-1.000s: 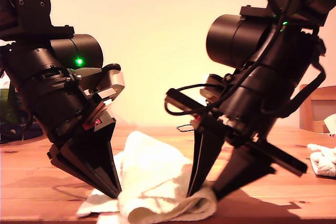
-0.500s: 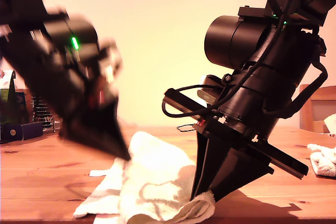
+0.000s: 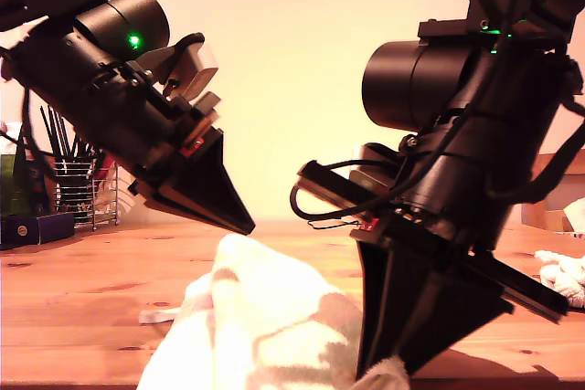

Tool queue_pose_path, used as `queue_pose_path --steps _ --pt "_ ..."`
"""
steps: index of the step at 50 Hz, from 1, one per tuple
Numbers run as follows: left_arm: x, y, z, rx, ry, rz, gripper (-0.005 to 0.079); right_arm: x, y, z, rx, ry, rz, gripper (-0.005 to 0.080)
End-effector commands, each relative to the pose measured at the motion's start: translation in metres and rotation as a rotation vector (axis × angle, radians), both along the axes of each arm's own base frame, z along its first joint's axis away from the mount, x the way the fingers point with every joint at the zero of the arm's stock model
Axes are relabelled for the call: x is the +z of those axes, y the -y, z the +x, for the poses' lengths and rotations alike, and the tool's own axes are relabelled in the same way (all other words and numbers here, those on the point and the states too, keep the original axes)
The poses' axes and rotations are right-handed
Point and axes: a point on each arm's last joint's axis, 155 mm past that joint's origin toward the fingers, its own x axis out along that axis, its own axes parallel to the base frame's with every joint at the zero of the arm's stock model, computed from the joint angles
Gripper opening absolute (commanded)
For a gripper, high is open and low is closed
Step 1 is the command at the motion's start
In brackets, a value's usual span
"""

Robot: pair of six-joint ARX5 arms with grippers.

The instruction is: Fold the tea towel in front of you. After folding it, place it to the right side.

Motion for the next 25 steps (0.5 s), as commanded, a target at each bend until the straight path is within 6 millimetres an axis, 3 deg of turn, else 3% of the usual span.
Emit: queue_pose_path --steps 1,12,21,25 --pt "-0.029 -0.005 -0.005 0.001 -0.063 0.039 -0.0024 0.008 0.0 -0.005 0.013 0.016 0.02 -0.001" --pt "-0.058 -0.012 0.001 0.022 -0.069 0.109 -0.0024 0.03 0.004 -0.015 0.033 0.022 0.044 -0.001" --pt "-0.063 -0.014 0.004 0.032 -0.066 0.122 -0.0024 0.051 0.002 -0.015 0.022 0.05 0.089 -0.001" --pt "-0.064 -0.009 -0.008 0.017 -0.117 0.109 -0.0024 0.059 -0.001 -0.013 0.012 0.065 0.116 -0.001"
